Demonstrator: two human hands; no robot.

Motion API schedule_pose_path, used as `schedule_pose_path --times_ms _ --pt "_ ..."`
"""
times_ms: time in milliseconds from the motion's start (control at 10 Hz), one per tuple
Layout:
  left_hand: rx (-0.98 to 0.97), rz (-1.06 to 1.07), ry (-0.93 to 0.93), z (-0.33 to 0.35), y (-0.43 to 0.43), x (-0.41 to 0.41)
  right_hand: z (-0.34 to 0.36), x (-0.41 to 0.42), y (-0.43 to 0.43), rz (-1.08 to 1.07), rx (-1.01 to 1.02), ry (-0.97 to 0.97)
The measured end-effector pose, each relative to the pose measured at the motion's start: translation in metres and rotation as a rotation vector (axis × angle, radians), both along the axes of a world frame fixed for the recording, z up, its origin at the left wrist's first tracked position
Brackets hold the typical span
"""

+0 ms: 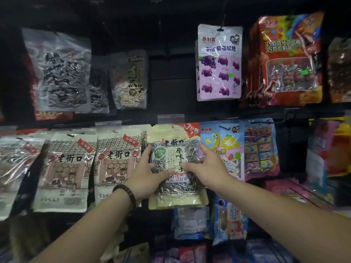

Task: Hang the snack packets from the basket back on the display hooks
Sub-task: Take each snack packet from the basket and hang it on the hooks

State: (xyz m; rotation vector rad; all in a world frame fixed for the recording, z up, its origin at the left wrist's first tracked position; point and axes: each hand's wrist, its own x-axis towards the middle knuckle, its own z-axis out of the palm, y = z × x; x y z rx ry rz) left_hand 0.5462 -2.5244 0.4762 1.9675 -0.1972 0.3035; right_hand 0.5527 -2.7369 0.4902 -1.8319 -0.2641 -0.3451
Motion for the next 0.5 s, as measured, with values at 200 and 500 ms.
schedule_pose_path --times_ms 200,500 --pt "0.016 0.0 0.028 0.004 -0.004 0.01 0.0 0.013 0.004 -0.028 -0.061 0.0" --pt "0.039 -0.004 0.033 -0.007 -0.016 0.055 -0.01 0.054 0.009 -0.114 -0.338 0.018"
